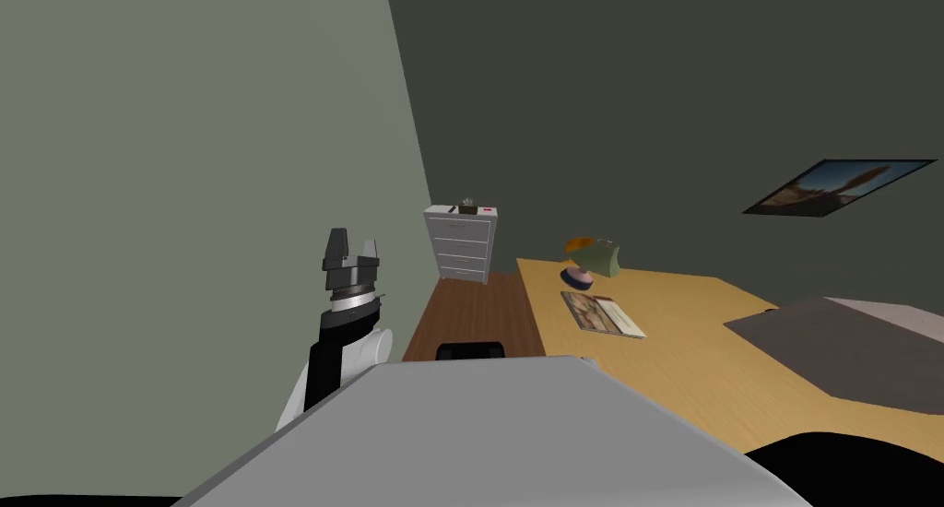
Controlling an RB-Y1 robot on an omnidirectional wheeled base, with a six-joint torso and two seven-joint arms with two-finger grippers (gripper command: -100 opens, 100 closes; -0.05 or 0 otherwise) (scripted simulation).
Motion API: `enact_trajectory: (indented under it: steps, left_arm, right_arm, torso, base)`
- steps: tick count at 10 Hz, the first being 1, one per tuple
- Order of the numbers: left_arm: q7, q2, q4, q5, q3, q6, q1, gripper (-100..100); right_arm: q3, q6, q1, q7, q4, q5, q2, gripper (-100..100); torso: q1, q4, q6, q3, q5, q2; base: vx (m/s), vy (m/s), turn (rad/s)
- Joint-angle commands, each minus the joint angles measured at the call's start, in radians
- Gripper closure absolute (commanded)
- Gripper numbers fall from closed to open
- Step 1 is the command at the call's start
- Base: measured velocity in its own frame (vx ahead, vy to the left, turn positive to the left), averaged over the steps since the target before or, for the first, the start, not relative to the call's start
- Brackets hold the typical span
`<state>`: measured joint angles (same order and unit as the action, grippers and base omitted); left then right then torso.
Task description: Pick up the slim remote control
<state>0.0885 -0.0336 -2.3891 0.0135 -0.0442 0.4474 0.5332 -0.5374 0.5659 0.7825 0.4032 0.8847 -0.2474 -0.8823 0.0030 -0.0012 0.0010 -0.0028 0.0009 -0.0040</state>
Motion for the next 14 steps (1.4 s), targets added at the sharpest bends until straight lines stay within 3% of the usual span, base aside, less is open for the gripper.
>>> enact_trajectory:
  steps: [1, 4, 12, 13, 14]
  left_arm:
    - [0.0, 0.0, 0.0, 0.0, 0.0, 0.0, 0.0, 0]
    - [0.0, 0.0, 0.0, 0.0, 0.0, 0.0, 0.0, 0]
    - [0.0, 0.0, 0.0, 0.0, 0.0, 0.0, 0.0, 0]
    - [0.0, 0.0, 0.0, 0.0, 0.0, 0.0, 0.0, 0]
    - [0.0, 0.0, 0.0, 0.0, 0.0, 0.0, 0.0, 0]
  right_arm:
    - [-0.013, -0.018, 0.01, 0.003, -0.03, -0.006, -0.013, -100]
    - [-0.034, -0.049, 0.019, 0.01, -0.083, -0.018, -0.025, -100]
    - [-0.063, -0.094, 0.012, 0.019, -0.147, -0.036, -0.025, -100]
    - [-0.063, -0.096, 0.011, 0.02, -0.147, -0.037, -0.025, 0]
    - [-0.066, -0.095, 0.0, -0.031, -0.163, -0.037, -0.015, -100]
  torso:
    - [0.0, 0.0, 0.0, 0.0, 0.0, 0.0]
    - [-0.002, -0.001, 0.0, -0.003, 0.0, -0.006]
    - [0.001, -0.002, -0.001, -0.004, 0.0, -0.008]
    - [0.001, 0.0, 0.0, -0.001, 0.0, -0.002]
    - [0.002, 0.001, 0.0, 0.002, 0.0, 0.003]
  base:
    - [0.086, 0.008, 0.104]
    - [0.184, -0.02, 0.121]
    - [0.159, -0.009, 0.077]
    - [0.017, -0.002, 0.0]
    - [-0.094, 0.028, 0.332]
